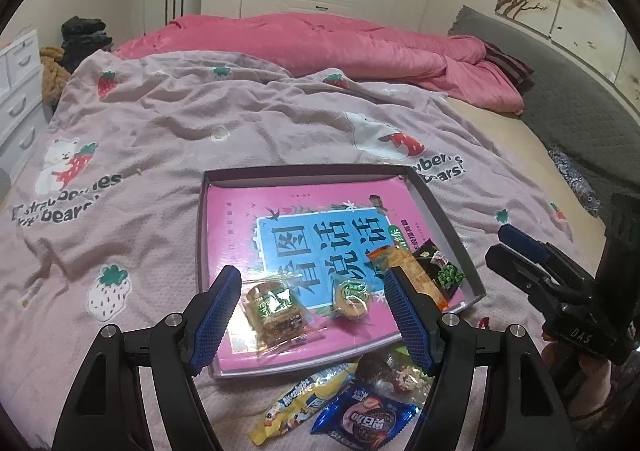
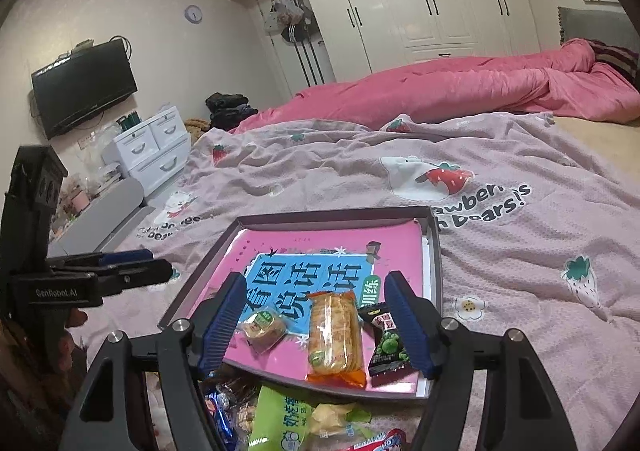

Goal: Organize snacks
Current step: 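Open both grippers and move both tools back toward the snack pile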

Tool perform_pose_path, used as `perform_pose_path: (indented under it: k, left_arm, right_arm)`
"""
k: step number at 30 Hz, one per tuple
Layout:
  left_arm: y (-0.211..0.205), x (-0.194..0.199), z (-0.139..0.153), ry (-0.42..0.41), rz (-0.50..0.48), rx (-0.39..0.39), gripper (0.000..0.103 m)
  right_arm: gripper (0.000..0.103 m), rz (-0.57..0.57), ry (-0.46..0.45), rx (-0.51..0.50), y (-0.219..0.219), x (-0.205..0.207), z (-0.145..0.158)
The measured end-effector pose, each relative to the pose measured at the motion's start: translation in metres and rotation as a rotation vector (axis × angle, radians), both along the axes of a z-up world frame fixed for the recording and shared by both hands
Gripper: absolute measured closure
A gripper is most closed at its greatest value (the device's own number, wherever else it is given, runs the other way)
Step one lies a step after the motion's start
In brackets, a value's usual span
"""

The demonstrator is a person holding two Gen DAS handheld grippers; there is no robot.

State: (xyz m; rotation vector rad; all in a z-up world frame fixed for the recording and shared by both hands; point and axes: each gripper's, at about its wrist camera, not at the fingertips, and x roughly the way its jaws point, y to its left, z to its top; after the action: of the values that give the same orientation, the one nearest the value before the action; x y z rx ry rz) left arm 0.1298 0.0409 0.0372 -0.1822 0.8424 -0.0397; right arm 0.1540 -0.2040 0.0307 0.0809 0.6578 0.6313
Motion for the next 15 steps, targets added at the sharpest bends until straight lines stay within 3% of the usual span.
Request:
perform_pose_path:
  k: [15]
  left_arm:
    - [-0.004,-0.021,0.005,-0.003,-0.034,0.009,0.027]
  right_arm:
    - [0.032,-0.009,-0.001,-0.032,0.000,-0.020,-0.003]
